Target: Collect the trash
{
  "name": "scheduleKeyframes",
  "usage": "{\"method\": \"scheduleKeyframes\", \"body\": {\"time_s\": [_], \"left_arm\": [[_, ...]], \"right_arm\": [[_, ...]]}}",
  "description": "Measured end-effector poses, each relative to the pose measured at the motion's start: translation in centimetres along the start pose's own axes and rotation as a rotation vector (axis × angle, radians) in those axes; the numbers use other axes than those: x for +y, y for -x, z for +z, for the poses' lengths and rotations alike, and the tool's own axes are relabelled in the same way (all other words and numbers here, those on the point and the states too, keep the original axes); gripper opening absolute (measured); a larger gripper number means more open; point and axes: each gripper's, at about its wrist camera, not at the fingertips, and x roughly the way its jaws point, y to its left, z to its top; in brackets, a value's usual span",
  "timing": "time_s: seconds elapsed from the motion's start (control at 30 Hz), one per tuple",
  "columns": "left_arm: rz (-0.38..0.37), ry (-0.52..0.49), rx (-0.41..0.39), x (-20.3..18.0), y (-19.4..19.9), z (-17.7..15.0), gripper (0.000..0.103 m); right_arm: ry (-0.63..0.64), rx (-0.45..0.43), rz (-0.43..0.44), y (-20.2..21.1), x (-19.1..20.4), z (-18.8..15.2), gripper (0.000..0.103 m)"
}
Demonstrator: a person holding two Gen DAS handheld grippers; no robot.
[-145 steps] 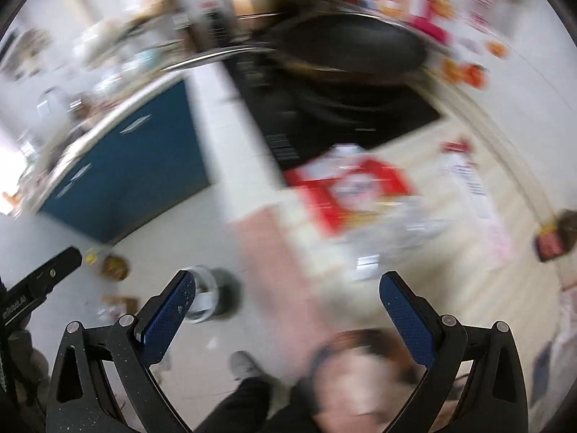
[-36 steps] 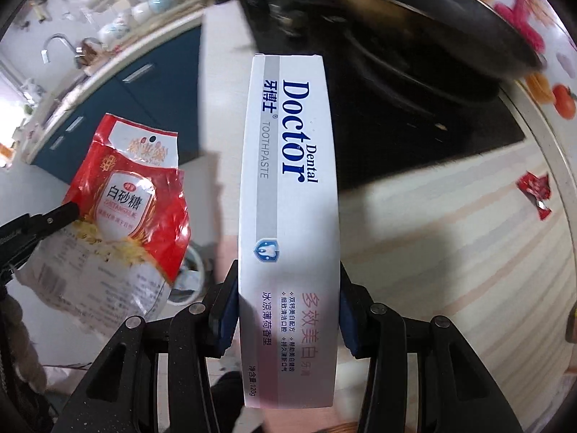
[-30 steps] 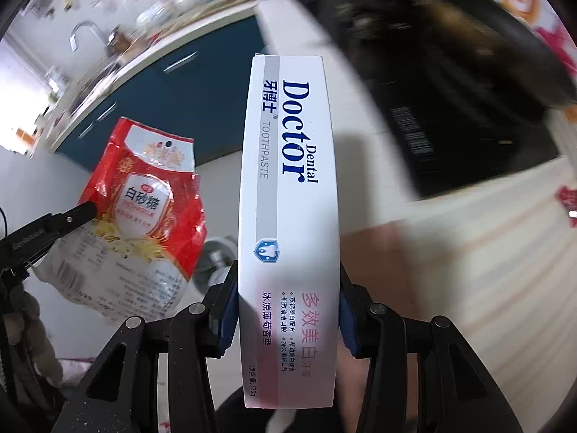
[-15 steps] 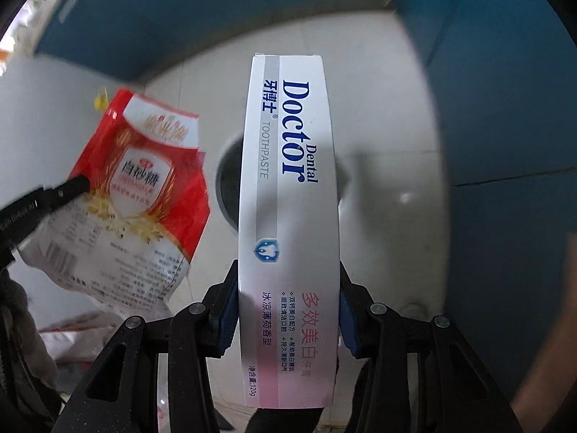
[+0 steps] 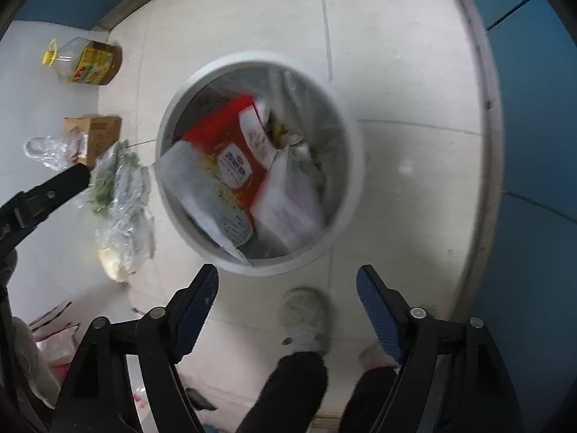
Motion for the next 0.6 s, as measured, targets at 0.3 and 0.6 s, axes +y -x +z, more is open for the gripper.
{"method": "scheduleKeyframes", "body": {"time_s": [0.3,0.6], "left_arm": [[0.062,0.015,-0.103,0.1,9.8,-2.8,0.103],[0.054,0.058,-0.247,-0.4,25.8,-10.2,0.103]], "right_arm": [[0.02,-0.2,-0.151,9.1,1.4,-4.0,0.103],[0.054,-0.422,-0.184,25.5,2.8,-14.1,0.103]]}}
